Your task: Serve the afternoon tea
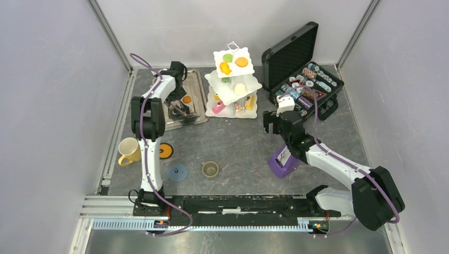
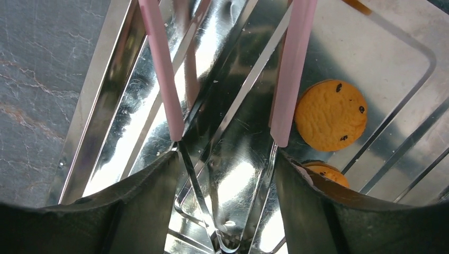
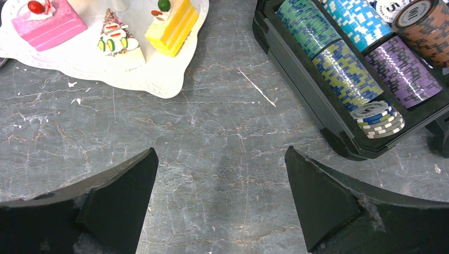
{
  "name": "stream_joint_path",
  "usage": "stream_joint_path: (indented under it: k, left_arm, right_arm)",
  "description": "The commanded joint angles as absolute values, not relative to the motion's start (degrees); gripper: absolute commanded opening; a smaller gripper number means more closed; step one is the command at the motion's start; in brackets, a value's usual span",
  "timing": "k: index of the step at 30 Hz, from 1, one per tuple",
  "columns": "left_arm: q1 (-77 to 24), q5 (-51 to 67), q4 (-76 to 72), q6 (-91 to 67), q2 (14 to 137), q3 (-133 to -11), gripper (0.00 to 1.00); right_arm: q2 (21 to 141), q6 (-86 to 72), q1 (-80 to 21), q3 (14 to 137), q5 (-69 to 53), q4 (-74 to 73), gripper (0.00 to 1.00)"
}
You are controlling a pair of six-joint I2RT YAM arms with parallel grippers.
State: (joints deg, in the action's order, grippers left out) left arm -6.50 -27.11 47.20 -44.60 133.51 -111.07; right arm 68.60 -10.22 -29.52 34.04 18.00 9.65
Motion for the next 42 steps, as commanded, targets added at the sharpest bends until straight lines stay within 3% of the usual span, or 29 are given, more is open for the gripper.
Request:
stream_joint_path:
  k: [1, 6, 17, 24, 42]
  left_arm:
    - [-6.6, -27.7, 45.6, -39.0, 131.4, -111.8, 0.69]
    - [-6.5, -23.6, 41.3, -31.8, 125.2, -107.1, 0.61]
    - [-3.2, -8.3, 45.2, -13.8, 109.1, -101.4, 0.57]
    - [-0.1, -0.2, 52.6, -10.1, 114.1, -110.5, 0.54]
    - [-0.1, 0.8, 55.0, -9.8, 129.3, -128.2, 0.56]
  right_arm:
    - [68.5, -10.6, -29.7, 35.8, 18.3, 11.4, 0.98]
    - [68.4, -10.6, -29.7, 35.7, 18.4, 11.4, 0.98]
    - [67.4, -10.8, -29.7, 35.6, 17.8, 11.4, 0.98]
    - [67.5, -11.1, -29.7, 35.6, 17.2, 11.4, 0.98]
    - [68.9, -10.8, -29.7, 35.8, 17.8, 11.6, 0.98]
